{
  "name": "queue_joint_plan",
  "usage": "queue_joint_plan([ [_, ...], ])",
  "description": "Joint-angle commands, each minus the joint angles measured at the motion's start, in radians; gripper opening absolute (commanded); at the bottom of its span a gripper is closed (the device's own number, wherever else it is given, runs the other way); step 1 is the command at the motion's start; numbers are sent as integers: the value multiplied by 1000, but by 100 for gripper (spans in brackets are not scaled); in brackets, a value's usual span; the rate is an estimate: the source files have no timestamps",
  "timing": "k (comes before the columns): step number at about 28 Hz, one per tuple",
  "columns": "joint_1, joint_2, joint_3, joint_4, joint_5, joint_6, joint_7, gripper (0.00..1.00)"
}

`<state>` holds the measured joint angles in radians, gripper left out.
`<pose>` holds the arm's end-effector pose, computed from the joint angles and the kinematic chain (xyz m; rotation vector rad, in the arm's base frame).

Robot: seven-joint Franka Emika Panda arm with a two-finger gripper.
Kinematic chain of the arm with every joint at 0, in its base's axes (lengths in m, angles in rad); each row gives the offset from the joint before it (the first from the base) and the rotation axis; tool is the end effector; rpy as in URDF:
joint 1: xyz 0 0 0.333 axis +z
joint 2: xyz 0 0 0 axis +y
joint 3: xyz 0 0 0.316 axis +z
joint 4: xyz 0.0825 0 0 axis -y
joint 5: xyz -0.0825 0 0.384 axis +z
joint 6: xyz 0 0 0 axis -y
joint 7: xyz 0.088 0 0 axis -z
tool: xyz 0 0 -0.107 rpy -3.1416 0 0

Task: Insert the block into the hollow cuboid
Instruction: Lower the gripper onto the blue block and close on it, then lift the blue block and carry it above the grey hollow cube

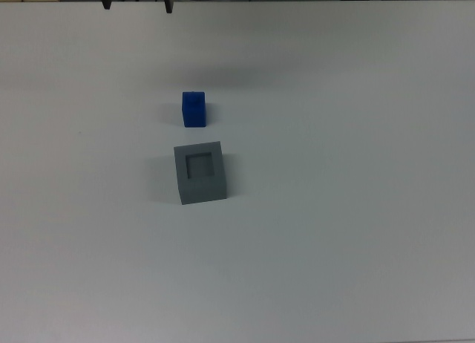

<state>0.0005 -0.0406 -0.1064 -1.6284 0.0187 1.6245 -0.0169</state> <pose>0.5439 -0.0571 0.6242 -3.1172 0.1398 -0.0590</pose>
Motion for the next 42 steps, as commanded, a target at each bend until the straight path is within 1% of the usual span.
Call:
queue_joint_plan([
  [1,-5,51,16,-20,38,77,2,100],
  [5,3,51,22,-79,49,144,3,100],
  [10,7,44,89,-218,46,261,15,100],
  [11,7,41,105,-275,46,308,18,100],
  [12,7,39,111,-297,44,328,21,100],
  [14,9,39,120,-335,40,357,31,100],
  [15,9,41,122,-367,37,379,37,100],
  [18,9,47,122,-406,27,396,37,100],
  [21,6,68,122,-438,3,414,37,100],
  [26,-2,90,122,-464,3,439,37,100],
  [28,-2,113,122,-464,1,451,38,100],
  [32,-2,134,122,-464,1,472,55,100],
  [33,-2,151,122,-462,1,485,63,94],
  [36,-2,172,122,-461,0,498,64,87],
  [40,-2,177,120,-461,0,502,64,79],
  [42,-2,179,120,-458,0,503,64,72],
])
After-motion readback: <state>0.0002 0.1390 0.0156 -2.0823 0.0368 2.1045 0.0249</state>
